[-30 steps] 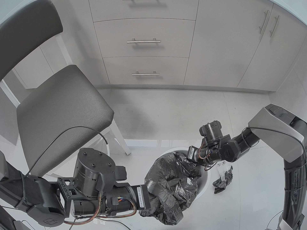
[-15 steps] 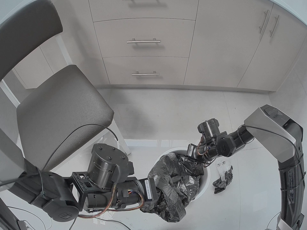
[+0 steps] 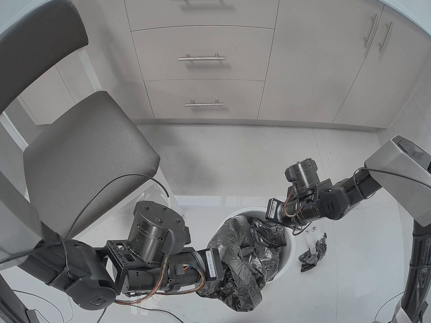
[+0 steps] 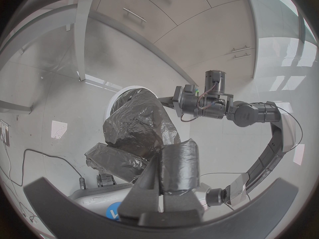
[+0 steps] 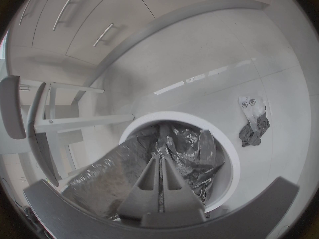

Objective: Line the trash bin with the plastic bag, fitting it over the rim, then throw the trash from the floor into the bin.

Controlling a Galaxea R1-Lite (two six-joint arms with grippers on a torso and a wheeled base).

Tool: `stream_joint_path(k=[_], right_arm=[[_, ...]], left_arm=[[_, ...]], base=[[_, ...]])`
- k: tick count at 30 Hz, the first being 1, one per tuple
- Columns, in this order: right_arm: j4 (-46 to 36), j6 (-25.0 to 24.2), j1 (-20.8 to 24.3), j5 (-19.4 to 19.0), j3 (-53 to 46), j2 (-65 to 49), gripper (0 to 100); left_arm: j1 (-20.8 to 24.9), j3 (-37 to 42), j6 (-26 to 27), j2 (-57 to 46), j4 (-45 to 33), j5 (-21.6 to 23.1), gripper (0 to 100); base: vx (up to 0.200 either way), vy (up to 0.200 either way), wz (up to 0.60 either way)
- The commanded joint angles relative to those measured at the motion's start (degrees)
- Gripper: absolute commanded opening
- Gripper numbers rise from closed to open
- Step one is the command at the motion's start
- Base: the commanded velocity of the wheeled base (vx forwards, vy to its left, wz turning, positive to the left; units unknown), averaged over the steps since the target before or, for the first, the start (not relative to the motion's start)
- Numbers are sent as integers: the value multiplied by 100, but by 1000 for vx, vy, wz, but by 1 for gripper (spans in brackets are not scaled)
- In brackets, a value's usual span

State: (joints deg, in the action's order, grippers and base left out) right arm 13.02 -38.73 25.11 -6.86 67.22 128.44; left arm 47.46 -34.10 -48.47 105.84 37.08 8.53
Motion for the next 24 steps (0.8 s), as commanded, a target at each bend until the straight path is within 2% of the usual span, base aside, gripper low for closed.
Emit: stream_joint_path(k=[1,6,7,13,16,17,19,24], right_arm=[[96,-38,187,45,-297,217,0],[386,-188,222,221,-218,682,0],[394,-144,275,440,-121,770,0],[324,-3,275,678,301,1113,0],[324,41,284,985,485,1324,0],[315,58,284,1240,564,1429,0],[315,120,310,1398,573,1473,0],[342,129,301,1425,512,1421,0]], left_arm=[[0,-44,-110,7,9,-10,0],[-26,-71,-154,16,9,-18,0],[-52,-80,-163,16,9,-18,0],[-79,-132,-154,7,1,-10,0],[-88,-123,-163,33,1,-1,0],[-96,-132,-163,95,1,-10,0],[-105,-132,-163,112,1,-1,0],[-158,-132,-172,112,1,-1,0]], base=[[0,0,0],[0,0,0],[0,0,0],[0,0,0],[0,0,0],[0,0,0],[0,0,0],[0,0,0]])
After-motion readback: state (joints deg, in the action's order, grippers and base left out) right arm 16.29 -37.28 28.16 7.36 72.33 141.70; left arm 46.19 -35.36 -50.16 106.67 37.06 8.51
